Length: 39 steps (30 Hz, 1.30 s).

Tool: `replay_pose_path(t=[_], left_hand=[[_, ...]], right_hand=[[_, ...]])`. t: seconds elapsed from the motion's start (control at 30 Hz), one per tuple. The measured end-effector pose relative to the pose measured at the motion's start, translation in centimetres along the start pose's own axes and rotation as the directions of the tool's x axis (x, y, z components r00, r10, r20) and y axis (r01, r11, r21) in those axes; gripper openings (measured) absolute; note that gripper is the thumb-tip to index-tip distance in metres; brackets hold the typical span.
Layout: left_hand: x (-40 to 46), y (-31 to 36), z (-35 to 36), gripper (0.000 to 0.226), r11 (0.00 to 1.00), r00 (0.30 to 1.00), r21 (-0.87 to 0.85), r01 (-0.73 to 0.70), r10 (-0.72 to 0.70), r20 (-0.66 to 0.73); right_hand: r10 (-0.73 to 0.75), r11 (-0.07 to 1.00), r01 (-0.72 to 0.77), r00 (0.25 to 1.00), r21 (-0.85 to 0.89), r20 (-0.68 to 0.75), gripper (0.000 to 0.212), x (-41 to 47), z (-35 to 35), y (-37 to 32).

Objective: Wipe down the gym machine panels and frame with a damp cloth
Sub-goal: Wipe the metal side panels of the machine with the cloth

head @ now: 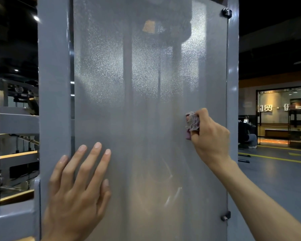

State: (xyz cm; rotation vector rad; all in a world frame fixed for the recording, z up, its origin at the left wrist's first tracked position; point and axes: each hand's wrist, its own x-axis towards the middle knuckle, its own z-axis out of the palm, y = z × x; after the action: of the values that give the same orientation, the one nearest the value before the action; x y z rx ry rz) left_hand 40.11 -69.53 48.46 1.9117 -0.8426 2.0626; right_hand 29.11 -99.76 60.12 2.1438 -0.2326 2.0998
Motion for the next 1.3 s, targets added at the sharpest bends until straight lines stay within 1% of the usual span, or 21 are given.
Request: replay_pose_path(t=[0.07,0.17,0.27,0.33,0.43,0.53,0.63,0.7,0.73,0.77,0.83,0.9,0.97,1.03,1.13,1.2,1.23,1.3], left_hand=[[0.0,0.0,-0.1,0.055,1.0,1.0,0.004,0.002,-0.002,0.005],[0.2,0.1,-0.1,0.055,1.0,1.0,0.007,0.008,-0.008,0.011],[0.4,0.1,-0.4,0.054,1.0,0.999,-0.001,0.023,-0.023,0.032],[0.7,0.2,-0.8,0.053,1.0,0.999,-0.011,0.029,-0.028,0.045],[2.2,-0.2,-1.2,0.05,0.999,0.999,-0.021,0.033,-0.032,0.029],[3.9,-0.9,-1.2,0.05,1.0,0.999,-0.011,0.028,-0.028,0.019],[3.9,-1.0,-0.7,0.051,1.0,1.0,0.012,0.004,-0.004,0.013],[3.6,-1.0,-0.6,0.051,1.0,1.0,0.023,-0.01,0.01,0.005],[3.6,-1.1,-0.5,0.052,1.0,1.0,0.028,-0.013,0.013,-0.002],[3.6,-1.1,-0.5,0.052,0.999,1.0,0.034,-0.014,0.014,-0.011],[3.6,-1.0,-0.5,0.053,0.999,0.999,0.041,-0.015,0.016,-0.028],[3.6,-1.0,-0.5,0.054,0.999,0.999,0.037,-0.012,0.013,-0.03],[3.6,-0.9,-0.5,0.053,0.999,1.0,0.034,-0.01,0.011,-0.018],[3.6,-0.9,-0.5,0.053,0.999,1.0,0.033,-0.009,0.009,-0.011],[3.6,-0.8,-0.6,0.053,1.0,1.0,0.03,0.0,0.001,-0.016],[3.5,-0.9,-0.6,0.053,1.0,1.0,0.03,-0.003,0.003,-0.012],[3.5,-0.9,-0.6,0.053,1.0,1.0,0.03,-0.005,0.005,-0.008],[3.6,-0.9,-0.5,0.053,1.0,1.0,0.028,-0.005,0.005,-0.004]], right_hand=[[-0.013,1.0,0.013,1.0,0.004,0.024,0.039,0.1,0.1,-1.3],[-0.086,0.995,0.088,0.995,-0.04,0.04,0.044,0.1,0.1,-3.2],[-0.145,0.987,0.149,0.987,-0.065,0.064,0.046,0.2,-0.2,-2.9],[-0.133,0.986,0.14,0.988,-0.09,0.084,0.051,0.3,-0.4,-1.6],[-0.051,0.994,0.059,0.995,-0.095,0.08,0.055,0.3,-0.9,0.0],[-0.018,0.998,0.021,0.999,-0.062,0.05,0.048,0.2,-0.8,-0.6],[-0.124,0.991,0.124,0.992,-0.054,0.009,0.027,0.1,-0.3,-2.8],[-0.189,0.98,0.189,0.982,-0.055,0.01,0.027,-0.1,0.1,-3.5],[-0.198,0.979,0.199,0.98,-0.054,0.019,0.031,-0.1,0.2,-3.3],[-0.189,0.98,0.19,0.982,-0.057,0.027,0.038,-0.1,0.2,-2.6],[-0.119,0.99,0.122,0.992,-0.068,0.043,0.049,-0.2,0.0,-0.5],[-0.027,0.997,0.031,0.998,-0.076,0.053,0.052,-0.1,-0.4,1.5],[0.027,0.998,-0.024,0.998,-0.066,0.052,0.048,0.0,-0.5,2.4],[0.009,0.999,-0.007,0.999,-0.049,0.045,0.044,0.0,-0.3,1.7],[-0.113,0.99,0.115,0.993,-0.082,0.028,0.04,-0.1,-0.1,-0.2],[-0.159,0.98,0.162,0.987,-0.113,0.036,0.043,-0.1,-0.2,0.0],[-0.152,0.98,0.156,0.987,-0.12,0.047,0.044,-0.1,-0.2,0.8],[-0.085,0.989,0.092,0.995,-0.12,0.059,0.046,-0.1,-0.4,3.0]])
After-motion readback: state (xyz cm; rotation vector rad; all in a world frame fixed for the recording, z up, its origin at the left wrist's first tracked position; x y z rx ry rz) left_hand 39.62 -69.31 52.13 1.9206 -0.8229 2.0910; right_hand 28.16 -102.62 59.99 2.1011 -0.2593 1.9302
